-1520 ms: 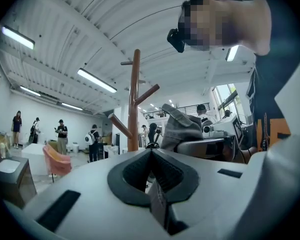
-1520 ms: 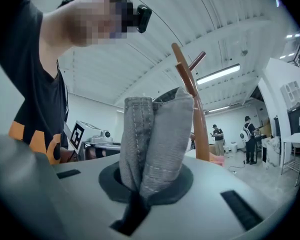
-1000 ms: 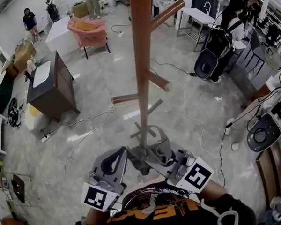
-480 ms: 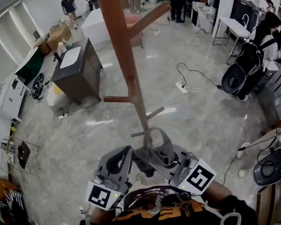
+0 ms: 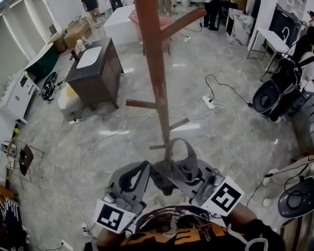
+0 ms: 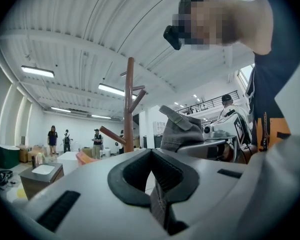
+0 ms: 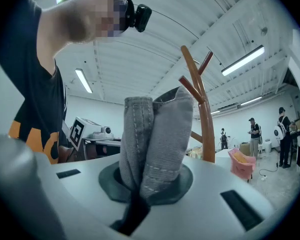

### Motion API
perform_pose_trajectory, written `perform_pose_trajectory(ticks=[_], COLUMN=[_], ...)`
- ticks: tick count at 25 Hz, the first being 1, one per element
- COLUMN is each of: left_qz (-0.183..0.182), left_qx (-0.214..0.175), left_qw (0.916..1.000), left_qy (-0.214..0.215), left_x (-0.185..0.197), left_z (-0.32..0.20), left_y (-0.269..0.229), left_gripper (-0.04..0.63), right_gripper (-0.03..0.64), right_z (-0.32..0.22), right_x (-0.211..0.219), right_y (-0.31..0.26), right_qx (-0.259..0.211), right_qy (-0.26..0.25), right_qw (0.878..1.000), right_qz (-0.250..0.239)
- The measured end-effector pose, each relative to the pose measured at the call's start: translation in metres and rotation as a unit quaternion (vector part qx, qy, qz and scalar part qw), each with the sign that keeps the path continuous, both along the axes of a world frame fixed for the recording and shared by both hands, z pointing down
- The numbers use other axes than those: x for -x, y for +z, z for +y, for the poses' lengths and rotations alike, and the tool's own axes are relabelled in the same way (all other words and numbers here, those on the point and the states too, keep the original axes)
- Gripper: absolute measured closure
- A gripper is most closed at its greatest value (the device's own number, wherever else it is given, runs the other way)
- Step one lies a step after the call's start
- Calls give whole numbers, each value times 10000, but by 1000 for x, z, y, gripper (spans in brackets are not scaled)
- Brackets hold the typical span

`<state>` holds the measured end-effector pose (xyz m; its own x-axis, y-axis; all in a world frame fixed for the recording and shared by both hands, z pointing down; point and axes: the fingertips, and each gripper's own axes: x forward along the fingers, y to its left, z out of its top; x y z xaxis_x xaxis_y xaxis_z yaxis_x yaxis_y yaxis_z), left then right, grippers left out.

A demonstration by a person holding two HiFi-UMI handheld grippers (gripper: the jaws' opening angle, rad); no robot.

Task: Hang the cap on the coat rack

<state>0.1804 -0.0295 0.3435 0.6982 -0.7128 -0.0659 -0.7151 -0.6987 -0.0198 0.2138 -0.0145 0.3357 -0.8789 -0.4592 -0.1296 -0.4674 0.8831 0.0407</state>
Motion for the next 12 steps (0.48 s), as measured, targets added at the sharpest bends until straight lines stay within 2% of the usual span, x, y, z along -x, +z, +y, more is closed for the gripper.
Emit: perform_pose_trajectory(ticks=[7, 12], left_qz=[74, 143], left_qx=[-2, 48], left_qw=[10000, 9999], left_qy=[5, 19], left_x=[24, 34], left_z=[-8, -14], left_y=[0, 6], left_gripper=[572, 572], right_gripper=[581, 581], right_z=[-16, -26], right_x=[9, 13], right_y=[-24, -57], right_qx=[12, -176], right_qy=[50, -6], right_qw=[10000, 9996], right_qz=[-3, 233])
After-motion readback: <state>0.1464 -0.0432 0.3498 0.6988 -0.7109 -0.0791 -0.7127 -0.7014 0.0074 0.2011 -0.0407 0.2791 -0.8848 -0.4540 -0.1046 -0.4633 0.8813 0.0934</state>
